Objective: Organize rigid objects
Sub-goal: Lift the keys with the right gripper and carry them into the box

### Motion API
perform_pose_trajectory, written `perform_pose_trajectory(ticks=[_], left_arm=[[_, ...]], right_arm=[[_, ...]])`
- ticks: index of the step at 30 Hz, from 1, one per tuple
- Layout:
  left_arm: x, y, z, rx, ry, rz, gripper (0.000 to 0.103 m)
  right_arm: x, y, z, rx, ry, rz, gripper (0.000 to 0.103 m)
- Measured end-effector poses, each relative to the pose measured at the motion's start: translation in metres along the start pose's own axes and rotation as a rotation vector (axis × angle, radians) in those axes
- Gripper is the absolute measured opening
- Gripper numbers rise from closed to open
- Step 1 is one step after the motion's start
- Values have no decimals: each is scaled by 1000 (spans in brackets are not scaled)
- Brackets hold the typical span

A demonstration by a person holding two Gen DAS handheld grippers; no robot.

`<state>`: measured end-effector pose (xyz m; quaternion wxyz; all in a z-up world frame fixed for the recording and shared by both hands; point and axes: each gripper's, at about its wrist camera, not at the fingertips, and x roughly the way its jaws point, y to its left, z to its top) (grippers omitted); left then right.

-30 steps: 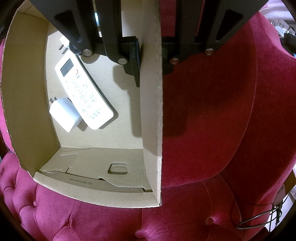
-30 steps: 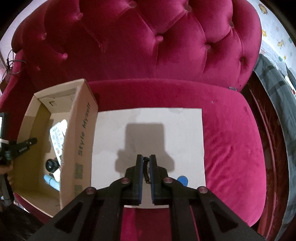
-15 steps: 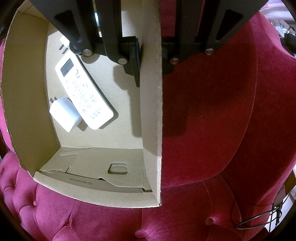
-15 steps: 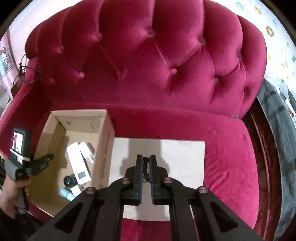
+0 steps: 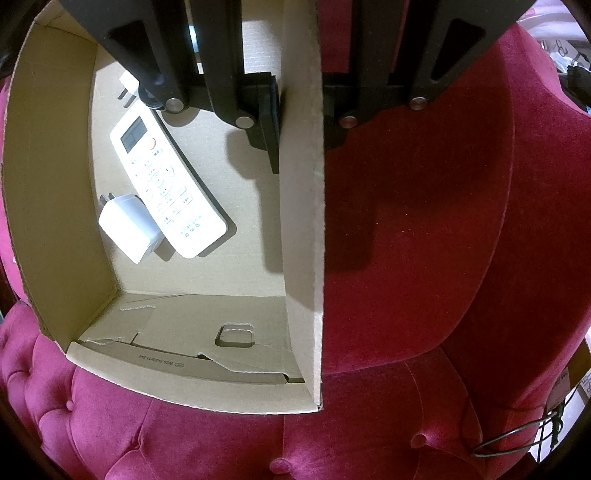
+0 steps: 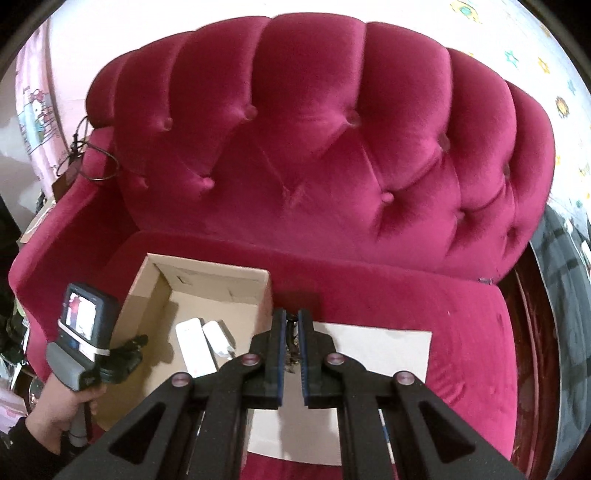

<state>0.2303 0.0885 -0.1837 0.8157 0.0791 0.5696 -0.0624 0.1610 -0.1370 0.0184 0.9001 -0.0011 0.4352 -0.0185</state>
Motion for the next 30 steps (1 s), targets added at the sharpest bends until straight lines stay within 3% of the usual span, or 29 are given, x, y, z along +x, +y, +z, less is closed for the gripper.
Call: perform_pose_trajectory(ticks=[17,30], left_arm=[[0,0,0,0,0,-1,14],[1,2,1,-1,1,-4,14]], right_arm=[[3,56,21,-72,-23,87,4],[36,87,8,-91,46,143,5]])
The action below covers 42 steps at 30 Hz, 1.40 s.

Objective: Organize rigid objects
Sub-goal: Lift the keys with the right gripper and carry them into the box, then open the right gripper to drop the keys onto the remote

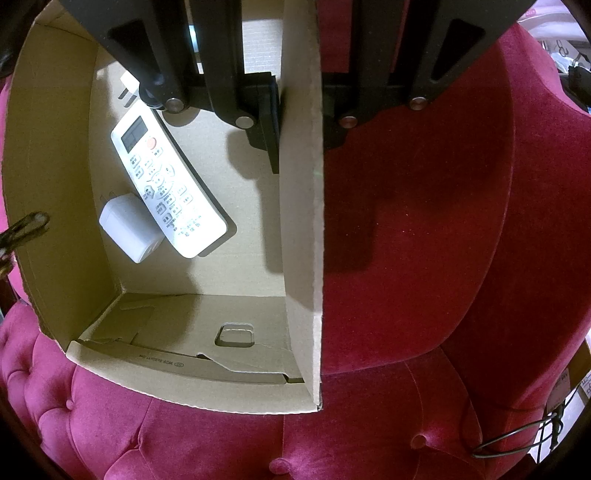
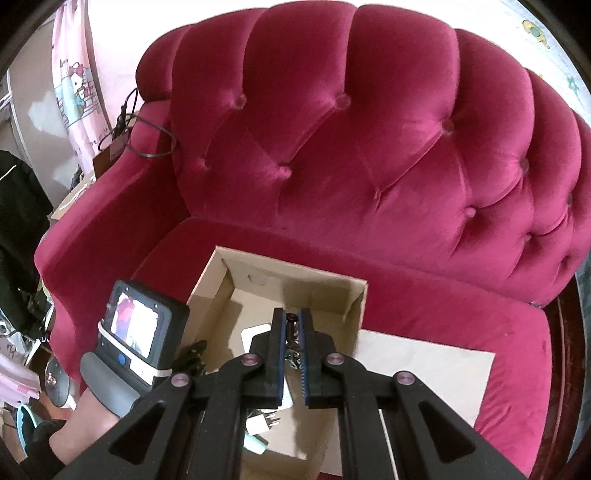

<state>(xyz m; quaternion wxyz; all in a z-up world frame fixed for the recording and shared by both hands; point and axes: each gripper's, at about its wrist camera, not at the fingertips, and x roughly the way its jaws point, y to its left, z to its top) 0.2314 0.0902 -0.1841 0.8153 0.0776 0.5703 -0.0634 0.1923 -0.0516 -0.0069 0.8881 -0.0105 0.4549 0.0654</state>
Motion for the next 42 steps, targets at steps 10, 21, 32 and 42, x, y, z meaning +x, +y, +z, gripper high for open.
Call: perform_pose_trajectory(ticks=[10,21,32,42], left_arm=[[0,0,0,0,0,0,14],[0,0,0,-1,0,-3,14],[0,-1,0,-1,0,-2,14],[0,0,0,-2,0,-3,14]], right_arm=[[41,16,-22,-14,81,6,5],[88,22,-47,-9,174,8,5],[120,23,-71,19,244,21,5],[131,19,-83,40,274,29,6]])
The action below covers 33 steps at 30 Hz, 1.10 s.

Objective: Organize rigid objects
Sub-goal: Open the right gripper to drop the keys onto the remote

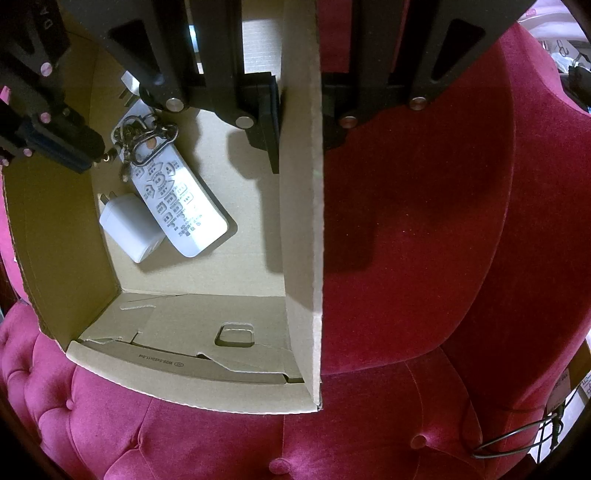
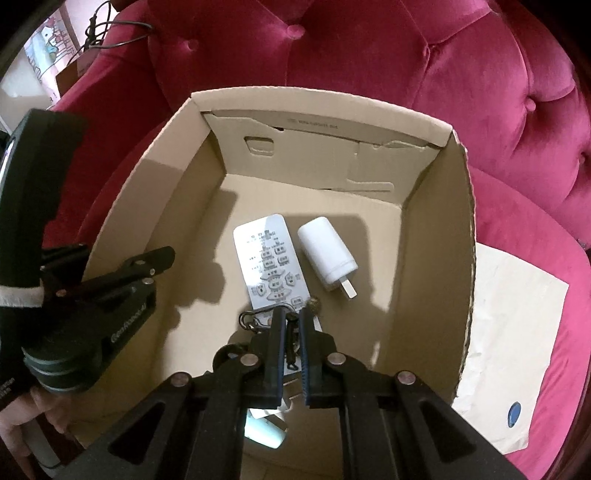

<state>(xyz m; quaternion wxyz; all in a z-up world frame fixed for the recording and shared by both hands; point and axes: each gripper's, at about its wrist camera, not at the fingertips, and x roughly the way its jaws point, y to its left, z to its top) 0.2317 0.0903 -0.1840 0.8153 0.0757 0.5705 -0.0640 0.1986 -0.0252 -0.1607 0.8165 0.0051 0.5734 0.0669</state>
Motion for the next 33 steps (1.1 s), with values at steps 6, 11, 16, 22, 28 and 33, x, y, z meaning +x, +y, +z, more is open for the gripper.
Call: perform_pose_trajectory(ticks=[6,11,16,22,28,33], left_arm=[[0,0,0,2,0,1,14],[0,0,0,2,0,1,14],[0,0,0,2,0,1,15],[0,0,0,2,0,1,15],[1,0,0,2,0,1,15],[0,0,0,1,0,1,15]], right_arm=[[-3,-1,0,2,-4,12,8],[-7,1,2,1,-12,21,34],[-13,-2,3,12,-32,2,49],[-22,-4,3,20,-60,-15,71],[-31,-3,3,7,-84,-43,82],[-34,-6,5,26,-89,-36,92]])
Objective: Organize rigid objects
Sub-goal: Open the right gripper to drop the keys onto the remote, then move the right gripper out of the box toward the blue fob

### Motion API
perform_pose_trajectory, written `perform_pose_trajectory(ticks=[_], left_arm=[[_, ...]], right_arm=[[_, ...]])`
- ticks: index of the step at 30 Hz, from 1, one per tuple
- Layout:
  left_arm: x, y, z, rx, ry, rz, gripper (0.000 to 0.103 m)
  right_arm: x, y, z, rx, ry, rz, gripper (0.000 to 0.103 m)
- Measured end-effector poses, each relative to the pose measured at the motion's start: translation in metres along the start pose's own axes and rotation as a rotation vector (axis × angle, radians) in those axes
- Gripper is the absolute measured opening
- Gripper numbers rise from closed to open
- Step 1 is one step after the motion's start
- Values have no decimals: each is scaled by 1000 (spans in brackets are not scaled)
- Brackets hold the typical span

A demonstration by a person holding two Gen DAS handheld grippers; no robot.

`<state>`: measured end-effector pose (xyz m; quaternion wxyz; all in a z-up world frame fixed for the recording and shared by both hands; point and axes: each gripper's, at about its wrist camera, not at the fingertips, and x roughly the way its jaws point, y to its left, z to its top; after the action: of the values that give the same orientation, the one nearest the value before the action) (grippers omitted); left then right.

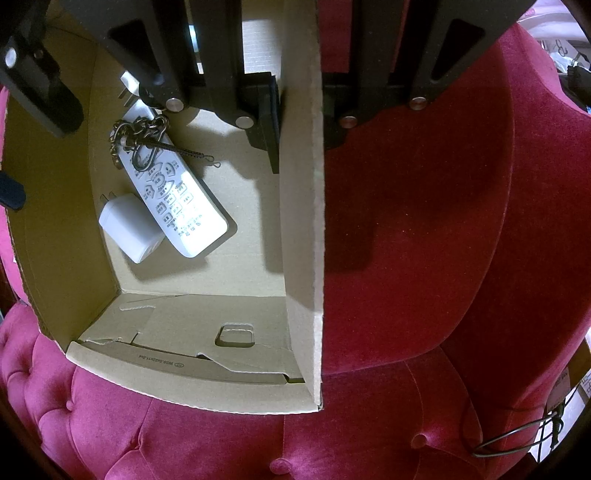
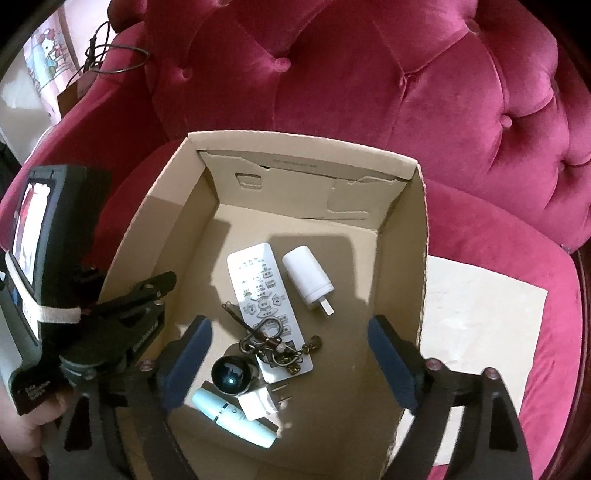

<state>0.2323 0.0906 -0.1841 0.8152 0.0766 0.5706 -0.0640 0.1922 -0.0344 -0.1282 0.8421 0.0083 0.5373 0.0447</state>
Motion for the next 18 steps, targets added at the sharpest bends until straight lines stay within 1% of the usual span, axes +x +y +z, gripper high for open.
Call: perform_pose_trajectory(ticks=[3,7,11,18], left_arm=[[0,0,0,0,0,0,15],[0,0,0,0,0,0,15],[0,0,0,0,0,0,14],[0,0,0,1,0,0,14]], right_arm=[[-4,-2,0,4,-11,-1,99],[-12,-4,0,9,-39,-10,103],[-21,-12,0,20,-64,-22,103],[-36,-35,-1,59,-81,-36,103]])
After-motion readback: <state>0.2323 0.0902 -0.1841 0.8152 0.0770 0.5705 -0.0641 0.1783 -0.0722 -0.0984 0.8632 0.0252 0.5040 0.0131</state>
